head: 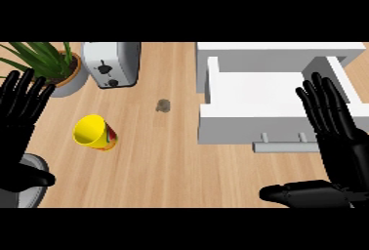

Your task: Pick up the cup, place it into the drawer and close the drawer

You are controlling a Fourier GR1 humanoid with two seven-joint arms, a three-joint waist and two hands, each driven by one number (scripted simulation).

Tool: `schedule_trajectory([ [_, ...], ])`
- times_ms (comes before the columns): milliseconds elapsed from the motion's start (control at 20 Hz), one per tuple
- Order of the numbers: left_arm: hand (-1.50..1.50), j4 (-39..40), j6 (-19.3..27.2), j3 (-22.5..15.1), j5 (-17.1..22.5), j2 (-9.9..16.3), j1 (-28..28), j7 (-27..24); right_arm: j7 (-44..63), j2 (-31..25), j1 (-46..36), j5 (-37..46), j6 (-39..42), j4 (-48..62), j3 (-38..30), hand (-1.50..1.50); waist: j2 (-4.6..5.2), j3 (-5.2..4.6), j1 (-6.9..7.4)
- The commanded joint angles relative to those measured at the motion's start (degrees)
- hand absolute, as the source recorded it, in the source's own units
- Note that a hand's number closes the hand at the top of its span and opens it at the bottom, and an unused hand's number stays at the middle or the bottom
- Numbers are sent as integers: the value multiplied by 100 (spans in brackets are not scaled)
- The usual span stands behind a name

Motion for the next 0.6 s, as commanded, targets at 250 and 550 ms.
schedule_trajectory([
  [250, -150, 1753, -384, 82, -625, 58, -356, -667, -107, -177, -372, -352, 281, 526, -460, -150, -14, 4, 4],
  [550, -150, 3566, -1001, 456, -955, 530, -727, -1646, 20, -205, -544, -313, 299, 528, -448, -150, -9, 1, -18],
])
